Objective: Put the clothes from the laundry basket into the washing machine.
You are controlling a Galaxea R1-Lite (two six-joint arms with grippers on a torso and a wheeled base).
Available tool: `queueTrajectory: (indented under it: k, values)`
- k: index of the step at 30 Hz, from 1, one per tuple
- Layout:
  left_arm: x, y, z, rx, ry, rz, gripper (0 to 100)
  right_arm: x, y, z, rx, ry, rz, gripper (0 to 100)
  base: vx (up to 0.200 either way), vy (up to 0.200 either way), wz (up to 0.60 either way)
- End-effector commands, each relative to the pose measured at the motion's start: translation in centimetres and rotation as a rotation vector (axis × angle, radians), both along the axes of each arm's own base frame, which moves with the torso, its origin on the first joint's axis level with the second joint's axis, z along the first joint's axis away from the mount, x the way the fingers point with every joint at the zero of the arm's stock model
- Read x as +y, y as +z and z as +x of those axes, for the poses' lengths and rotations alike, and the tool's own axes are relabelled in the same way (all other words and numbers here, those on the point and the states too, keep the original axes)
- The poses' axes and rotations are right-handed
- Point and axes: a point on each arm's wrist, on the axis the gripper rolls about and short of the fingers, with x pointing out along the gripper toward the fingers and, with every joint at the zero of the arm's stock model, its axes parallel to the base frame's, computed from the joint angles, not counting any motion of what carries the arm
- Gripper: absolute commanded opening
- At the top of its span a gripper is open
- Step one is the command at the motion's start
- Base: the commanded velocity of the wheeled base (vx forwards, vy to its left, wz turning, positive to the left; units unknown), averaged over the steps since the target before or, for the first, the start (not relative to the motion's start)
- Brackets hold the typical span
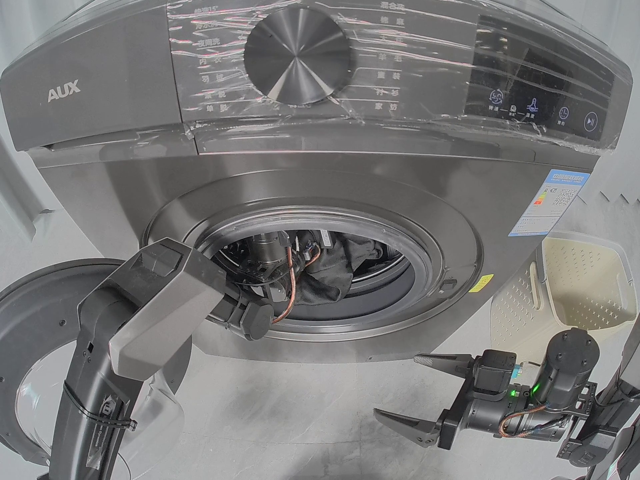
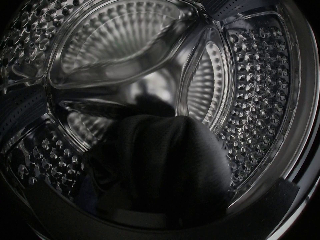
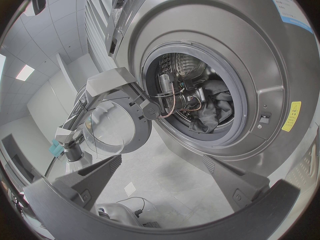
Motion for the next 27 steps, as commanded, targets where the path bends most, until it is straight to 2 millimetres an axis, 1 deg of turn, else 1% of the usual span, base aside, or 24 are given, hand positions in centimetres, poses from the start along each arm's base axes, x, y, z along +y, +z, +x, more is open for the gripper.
queueTrajectory:
  k: [1,3,5,9,11,13,14,15,18,20,21,23,24,25,27]
  values:
    - [0.2,-0.9,-0.8,0.063,-0.01,0.019,100,0.0,0.0,0.0,0.001,0.001,-0.001,100,0.0,0.0,0.0]
    - [0.8,-1.1,-2.2,0.146,-0.036,0.057,100,0.0,-0.1,0.0,0.002,-0.001,-0.002,100,0.0,0.0,0.0]
    - [1.1,-1.2,-2.9,0.184,-0.068,0.077,100,0.0,0.0,0.0,0.001,0.001,-0.001,100,0.0,0.0,0.0]
    - [1.4,-0.9,-3.4,0.196,-0.08,0.084,100,0.0,0.0,0.0,0.001,0.001,-0.001,100,0.0,0.0,0.0]
    - [1.7,-0.1,-4.3,0.203,-0.093,0.091,100,0.0,0.0,0.0,0.001,0.001,-0.001,100,0.0,0.0,0.0]
    - [1.6,0.1,-5.1,0.213,-0.13,0.098,100,0.0,0.0,0.0,0.001,-0.001,-0.001,100,0.0,0.0,0.0]
    - [1.6,0.1,-5.1,0.213,-0.13,0.098,100,0.0,0.0,0.0,0.001,-0.001,-0.001,100,0.0,0.0,0.0]
    - [1.6,0.3,-6.4,0.236,-0.177,0.113,100,0.0,0.0,0.0,0.001,-0.001,-0.001,100,0.0,0.0,0.0]
    - [1.4,0.0,-8.1,0.271,-0.232,0.145,100,0.0,0.0,0.0,0.0,0.001,0.0,100,0.0,0.0,0.0]
    - [1.4,0.1,-8.5,0.275,-0.244,0.148,100,0.0,0.0,0.0,0.0,0.001,0.0,100,0.0,0.0,0.0]
    - [1.4,0.4,-9.1,0.276,-0.267,0.149,100,0.0,0.0,0.0,0.0,0.001,0.0,100,0.0,0.0,0.0]
    - [1.3,0.6,-9.4,0.273,-0.281,0.149,100,0.0,0.0,0.0,0.0,-0.001,0.0,100,0.0,0.0,0.0]
    - [1.4,1.3,-9.5,0.259,-0.297,0.142,100,0.0,0.0,0.0,0.001,-0.001,-0.001,100,0.0,0.0,0.0]
    - [1.4,1.3,-9.5,0.259,-0.297,0.142,100,0.0,0.0,0.0,0.001,-0.001,-0.001,100,0.0,0.0,0.0]
    - [1.2,2.4,-9.4,0.224,-0.306,0.12,100,0.0,0.0,0.0,0.0,-0.001,0.0,100,0.0,0.0,0.0]
